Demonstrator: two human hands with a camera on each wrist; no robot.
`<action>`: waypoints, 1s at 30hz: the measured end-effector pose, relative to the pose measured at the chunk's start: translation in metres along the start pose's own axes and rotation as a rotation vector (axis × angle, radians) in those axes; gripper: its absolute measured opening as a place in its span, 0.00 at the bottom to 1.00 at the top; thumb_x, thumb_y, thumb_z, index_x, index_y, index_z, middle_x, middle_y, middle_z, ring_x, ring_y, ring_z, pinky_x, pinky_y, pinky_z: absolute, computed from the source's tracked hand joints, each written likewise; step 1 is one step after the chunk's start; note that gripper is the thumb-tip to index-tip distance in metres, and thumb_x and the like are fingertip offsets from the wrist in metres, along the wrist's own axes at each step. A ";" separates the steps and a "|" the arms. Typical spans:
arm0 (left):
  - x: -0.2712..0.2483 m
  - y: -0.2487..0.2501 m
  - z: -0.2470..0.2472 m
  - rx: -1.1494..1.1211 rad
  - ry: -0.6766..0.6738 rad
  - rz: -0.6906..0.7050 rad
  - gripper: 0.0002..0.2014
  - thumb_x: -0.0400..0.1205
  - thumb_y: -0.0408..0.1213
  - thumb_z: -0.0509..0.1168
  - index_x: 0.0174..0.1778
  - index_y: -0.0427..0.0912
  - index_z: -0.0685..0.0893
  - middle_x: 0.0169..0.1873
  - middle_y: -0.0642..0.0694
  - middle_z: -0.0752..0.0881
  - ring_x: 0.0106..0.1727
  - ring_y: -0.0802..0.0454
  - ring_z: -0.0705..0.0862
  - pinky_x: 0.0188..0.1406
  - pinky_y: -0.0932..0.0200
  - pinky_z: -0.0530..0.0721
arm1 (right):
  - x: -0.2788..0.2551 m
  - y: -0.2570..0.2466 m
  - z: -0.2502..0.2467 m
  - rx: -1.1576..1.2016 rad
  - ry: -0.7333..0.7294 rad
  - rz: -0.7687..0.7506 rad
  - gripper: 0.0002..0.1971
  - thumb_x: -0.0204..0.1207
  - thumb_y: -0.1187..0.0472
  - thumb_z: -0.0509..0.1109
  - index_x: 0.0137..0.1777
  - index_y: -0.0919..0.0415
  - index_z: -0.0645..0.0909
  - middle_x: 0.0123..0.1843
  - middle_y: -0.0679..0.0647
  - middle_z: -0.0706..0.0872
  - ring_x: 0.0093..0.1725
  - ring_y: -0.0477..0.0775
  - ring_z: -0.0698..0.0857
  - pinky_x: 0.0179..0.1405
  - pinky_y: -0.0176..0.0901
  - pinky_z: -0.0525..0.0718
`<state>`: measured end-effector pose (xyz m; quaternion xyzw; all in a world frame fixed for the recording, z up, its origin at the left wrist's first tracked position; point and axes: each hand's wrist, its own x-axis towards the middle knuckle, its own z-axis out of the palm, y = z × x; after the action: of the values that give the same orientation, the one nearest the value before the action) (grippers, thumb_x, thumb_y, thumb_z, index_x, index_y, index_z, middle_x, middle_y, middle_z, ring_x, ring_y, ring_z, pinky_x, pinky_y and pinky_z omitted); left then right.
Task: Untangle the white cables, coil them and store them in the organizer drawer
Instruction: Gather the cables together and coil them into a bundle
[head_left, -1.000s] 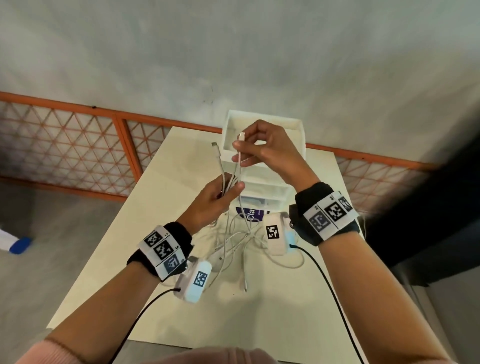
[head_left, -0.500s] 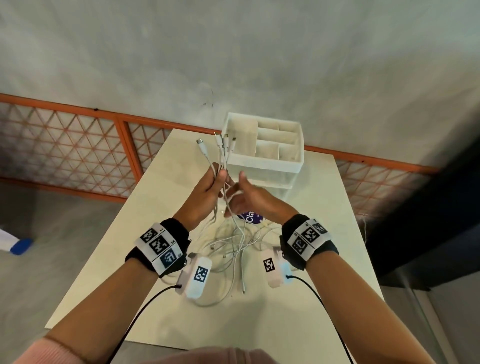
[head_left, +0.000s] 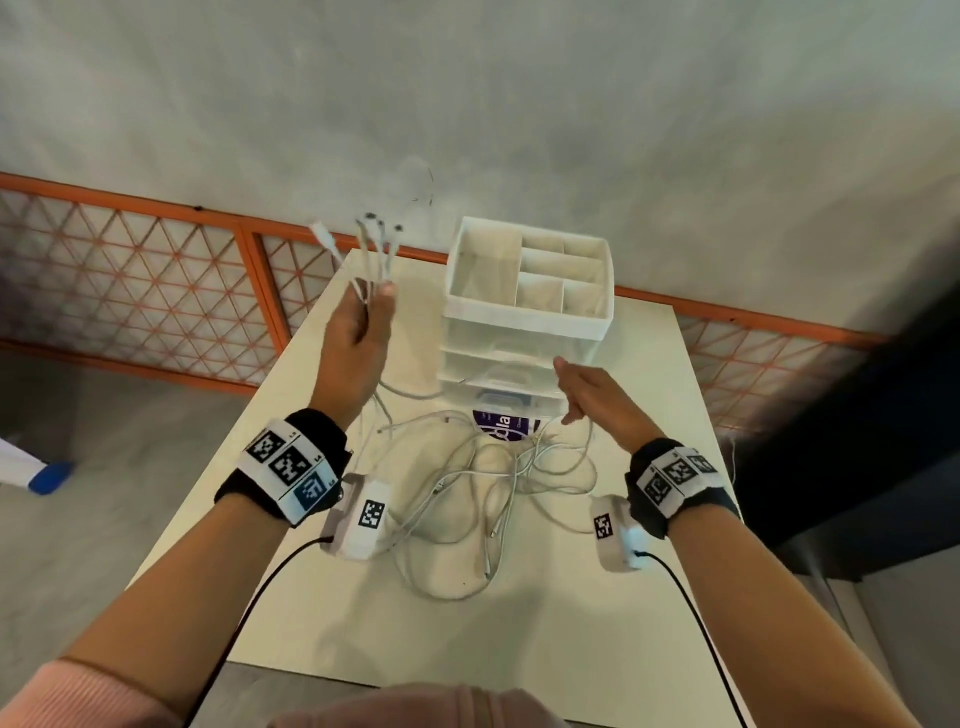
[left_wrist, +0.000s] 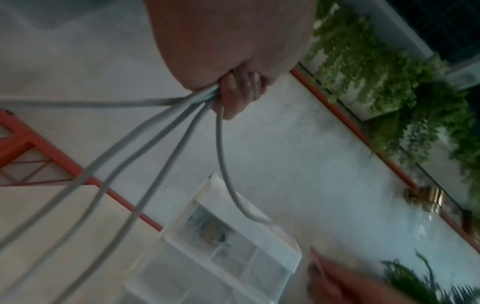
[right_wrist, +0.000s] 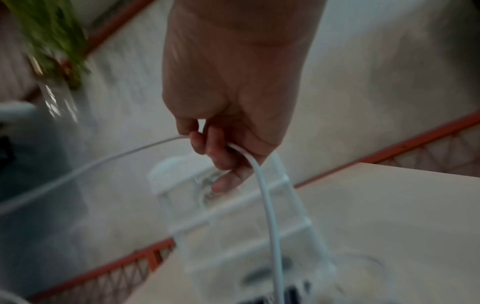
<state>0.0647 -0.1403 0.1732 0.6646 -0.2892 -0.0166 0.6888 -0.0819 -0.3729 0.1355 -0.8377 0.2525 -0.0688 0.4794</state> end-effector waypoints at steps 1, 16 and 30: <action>-0.004 -0.002 0.004 0.081 -0.034 0.005 0.15 0.83 0.49 0.63 0.35 0.48 0.69 0.23 0.56 0.63 0.22 0.58 0.60 0.22 0.62 0.63 | 0.000 -0.016 -0.001 0.007 -0.011 -0.034 0.22 0.85 0.46 0.55 0.30 0.56 0.67 0.25 0.49 0.66 0.22 0.44 0.70 0.39 0.50 0.85; -0.009 -0.008 0.005 0.137 0.019 -0.209 0.12 0.81 0.35 0.66 0.34 0.33 0.79 0.22 0.48 0.68 0.20 0.55 0.64 0.22 0.60 0.63 | 0.002 -0.050 0.009 -0.113 -0.189 -0.101 0.23 0.83 0.42 0.57 0.35 0.60 0.75 0.26 0.49 0.73 0.27 0.49 0.73 0.34 0.39 0.76; -0.005 -0.036 -0.012 0.490 0.191 -0.229 0.19 0.77 0.38 0.67 0.23 0.43 0.67 0.20 0.49 0.69 0.23 0.53 0.67 0.23 0.57 0.63 | 0.007 0.073 0.006 -0.435 -0.008 0.065 0.07 0.75 0.66 0.71 0.52 0.63 0.82 0.53 0.61 0.79 0.57 0.59 0.79 0.53 0.39 0.71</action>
<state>0.0788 -0.1318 0.1390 0.8380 -0.1415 0.0386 0.5255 -0.0992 -0.4018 0.0699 -0.9131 0.2864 0.0061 0.2903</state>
